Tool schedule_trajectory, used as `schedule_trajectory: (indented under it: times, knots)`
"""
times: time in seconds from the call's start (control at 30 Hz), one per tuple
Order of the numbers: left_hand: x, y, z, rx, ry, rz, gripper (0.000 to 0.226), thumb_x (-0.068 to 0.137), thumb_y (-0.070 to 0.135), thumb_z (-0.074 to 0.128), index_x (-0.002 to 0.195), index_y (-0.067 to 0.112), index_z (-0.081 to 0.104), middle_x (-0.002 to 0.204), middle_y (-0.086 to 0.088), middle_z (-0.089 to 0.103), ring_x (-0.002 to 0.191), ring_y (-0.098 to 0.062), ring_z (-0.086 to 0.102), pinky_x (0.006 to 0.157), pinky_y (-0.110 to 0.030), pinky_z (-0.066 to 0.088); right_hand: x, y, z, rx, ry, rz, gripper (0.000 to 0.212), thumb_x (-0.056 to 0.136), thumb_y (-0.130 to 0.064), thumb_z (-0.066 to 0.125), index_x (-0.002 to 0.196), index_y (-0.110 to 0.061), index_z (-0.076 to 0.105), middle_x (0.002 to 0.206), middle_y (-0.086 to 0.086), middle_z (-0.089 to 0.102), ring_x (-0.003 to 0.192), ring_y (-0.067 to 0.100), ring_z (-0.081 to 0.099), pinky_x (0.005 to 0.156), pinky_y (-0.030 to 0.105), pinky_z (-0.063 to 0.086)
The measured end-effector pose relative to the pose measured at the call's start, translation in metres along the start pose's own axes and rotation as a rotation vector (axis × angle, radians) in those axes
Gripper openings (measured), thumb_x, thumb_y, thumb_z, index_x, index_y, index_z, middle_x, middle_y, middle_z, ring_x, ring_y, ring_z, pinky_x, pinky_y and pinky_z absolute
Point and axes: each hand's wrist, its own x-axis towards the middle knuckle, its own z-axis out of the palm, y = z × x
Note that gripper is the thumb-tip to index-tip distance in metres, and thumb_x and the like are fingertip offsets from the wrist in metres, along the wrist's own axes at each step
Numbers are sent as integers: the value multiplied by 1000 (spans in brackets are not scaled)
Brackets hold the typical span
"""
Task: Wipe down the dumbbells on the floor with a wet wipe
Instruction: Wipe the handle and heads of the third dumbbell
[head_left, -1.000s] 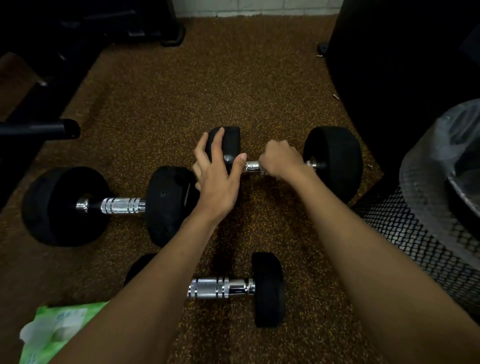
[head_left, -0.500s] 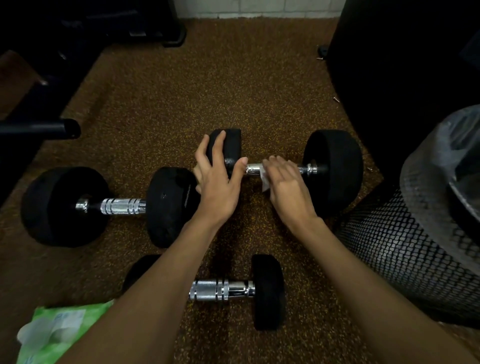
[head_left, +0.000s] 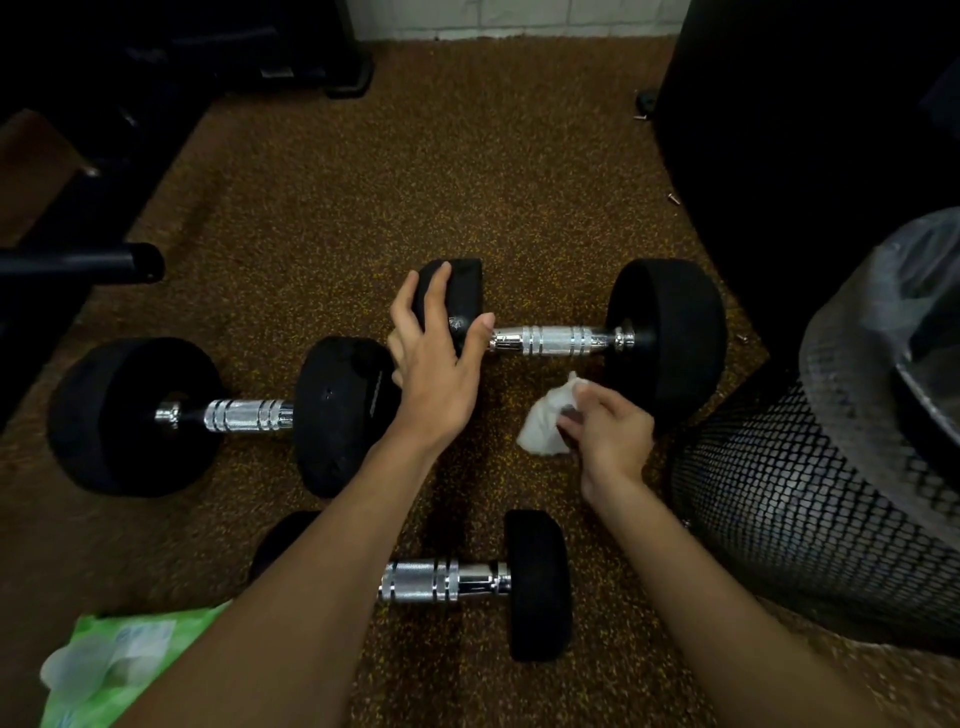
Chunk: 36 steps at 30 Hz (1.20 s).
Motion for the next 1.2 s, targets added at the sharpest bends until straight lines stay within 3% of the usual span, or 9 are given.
schedule_trajectory:
  times: [0.1,0.2,0.27,0.37,0.63,0.83,0.97,1.1,1.2]
  knots:
    - [-1,0,0,2,4,1,60,95,48,44,147,37,18,155,7,-1,137,-23,11,107,-41,18,14,-20,17,612,-45,494,33,94,-2,53,125,6,52,125,15,57,100,22,61,73,19,56]
    - [0,1,0,5,7,-3,59,95,48,44,147,37,18,155,6,0,137,-24,11,108,-41,18,25,-32,31,865,-102,582,36,101,-7,32,131,5,46,138,19,48,128,31,46,107,40,39]
    - [-1,1,0,4,5,-5,59,95,48,44,147,37,18,155,6,0,137,-24,12,108,-42,18,26,-33,39,989,-187,604,44,102,-20,24,138,-1,41,141,21,44,133,35,40,111,58,24]
    - [0,1,0,6,7,-5,59,95,48,43,147,36,18,155,6,0,137,-23,13,108,-42,18,23,-32,46,1112,-279,625,47,102,-27,23,134,0,46,125,25,56,122,36,50,109,60,23]
    - [-2,1,0,-6,16,7,59,95,48,44,147,35,20,155,5,1,137,-23,12,106,-39,17,15,-34,33,792,-187,571,36,101,-4,29,134,9,40,140,24,44,130,34,43,107,43,36]
    - [0,1,-1,-17,7,-4,59,95,48,45,147,37,19,155,6,0,137,-23,11,107,-41,18,0,-45,15,717,-196,596,17,96,8,39,88,7,54,117,23,56,119,31,52,93,35,48]
    - [1,1,-1,-20,-1,-1,59,95,49,44,147,37,19,155,6,0,137,-23,12,107,-43,18,-1,-48,9,477,-292,294,19,94,4,46,106,6,61,102,14,67,95,22,65,75,30,59]
    - [0,1,-1,-18,9,2,59,95,47,45,147,36,19,155,6,1,137,-22,12,106,-39,18,-3,-53,15,-531,-205,-682,23,93,-15,55,111,-16,69,96,-7,70,85,4,64,82,17,50]
    - [-1,1,-1,-22,6,2,59,94,48,45,147,37,19,155,6,1,137,-23,12,106,-39,18,2,-51,29,-927,-322,-1013,21,93,-8,49,105,-7,65,102,8,68,96,23,58,81,27,43]
